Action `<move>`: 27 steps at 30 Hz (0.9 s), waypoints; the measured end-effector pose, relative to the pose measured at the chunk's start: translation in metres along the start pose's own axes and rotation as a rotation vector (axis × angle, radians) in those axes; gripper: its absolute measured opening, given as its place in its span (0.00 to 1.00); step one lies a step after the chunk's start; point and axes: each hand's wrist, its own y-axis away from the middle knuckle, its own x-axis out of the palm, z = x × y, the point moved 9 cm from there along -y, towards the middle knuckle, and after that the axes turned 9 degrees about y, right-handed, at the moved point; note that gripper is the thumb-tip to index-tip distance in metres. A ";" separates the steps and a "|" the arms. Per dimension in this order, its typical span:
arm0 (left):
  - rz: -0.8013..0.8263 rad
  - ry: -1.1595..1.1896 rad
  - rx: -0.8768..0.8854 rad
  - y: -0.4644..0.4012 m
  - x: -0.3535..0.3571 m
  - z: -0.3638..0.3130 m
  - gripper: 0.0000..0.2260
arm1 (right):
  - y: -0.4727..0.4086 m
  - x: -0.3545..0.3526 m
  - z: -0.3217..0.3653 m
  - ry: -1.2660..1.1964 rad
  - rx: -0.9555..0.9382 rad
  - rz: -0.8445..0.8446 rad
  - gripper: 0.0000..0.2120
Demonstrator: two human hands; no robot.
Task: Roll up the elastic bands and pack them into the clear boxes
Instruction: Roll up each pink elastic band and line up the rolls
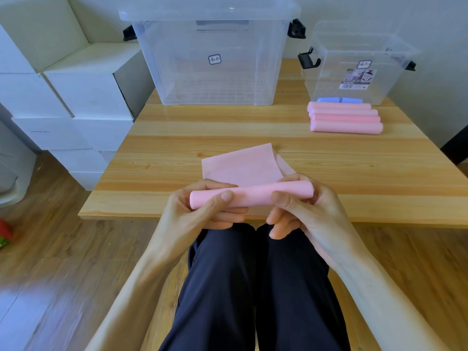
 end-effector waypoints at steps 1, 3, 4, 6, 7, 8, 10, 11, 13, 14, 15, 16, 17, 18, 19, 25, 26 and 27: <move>-0.008 -0.009 0.011 0.000 -0.001 -0.001 0.12 | 0.000 0.001 0.000 -0.004 0.002 0.014 0.20; -0.015 -0.018 0.028 0.000 -0.002 -0.004 0.13 | 0.002 0.002 0.000 -0.002 -0.009 0.019 0.17; -0.008 -0.018 0.034 0.000 -0.001 -0.005 0.13 | 0.002 0.000 0.000 -0.002 -0.013 0.007 0.15; 0.013 -0.001 0.042 0.001 0.001 -0.006 0.13 | 0.002 -0.003 -0.002 -0.002 -0.008 -0.027 0.15; 0.018 0.011 0.047 0.001 0.001 -0.007 0.13 | 0.002 -0.004 -0.003 -0.003 0.000 -0.038 0.17; 0.016 0.019 0.054 0.002 0.001 -0.007 0.13 | 0.002 -0.004 -0.004 -0.005 0.008 -0.041 0.20; -0.001 0.022 0.067 0.001 0.000 -0.008 0.12 | 0.002 -0.001 -0.005 -0.009 0.017 -0.017 0.22; -0.017 0.022 0.067 0.001 -0.001 -0.007 0.12 | 0.003 0.000 -0.005 -0.013 0.016 0.001 0.22; -0.046 0.035 0.051 0.000 -0.004 -0.005 0.11 | 0.003 0.001 -0.004 -0.010 0.000 0.016 0.20; -0.052 0.046 0.039 -0.001 -0.004 -0.003 0.11 | 0.003 0.000 -0.003 -0.002 -0.013 0.012 0.17; -0.048 0.059 0.028 -0.001 -0.004 -0.001 0.09 | 0.003 -0.001 -0.002 0.005 -0.022 0.005 0.14; -0.040 0.069 0.017 -0.001 -0.003 0.000 0.08 | 0.003 -0.002 -0.002 0.008 -0.022 -0.003 0.13; -0.033 0.077 0.007 -0.001 -0.002 0.001 0.08 | 0.003 -0.003 -0.003 0.007 -0.018 -0.013 0.13; -0.029 0.084 0.000 -0.001 -0.002 0.002 0.08 | 0.002 -0.003 -0.004 0.006 -0.011 -0.020 0.13; -0.031 0.092 -0.005 -0.001 -0.002 0.003 0.08 | 0.002 -0.003 -0.005 0.005 -0.006 -0.024 0.14; -0.068 0.071 -0.003 -0.003 -0.006 0.006 0.09 | -0.001 0.000 -0.010 0.021 0.020 0.008 0.18; -0.060 0.076 -0.007 -0.003 -0.005 0.006 0.08 | -0.001 -0.001 -0.010 0.020 0.026 0.012 0.18; -0.049 0.084 -0.012 -0.003 -0.004 0.006 0.08 | -0.001 -0.001 -0.011 0.024 0.031 0.013 0.18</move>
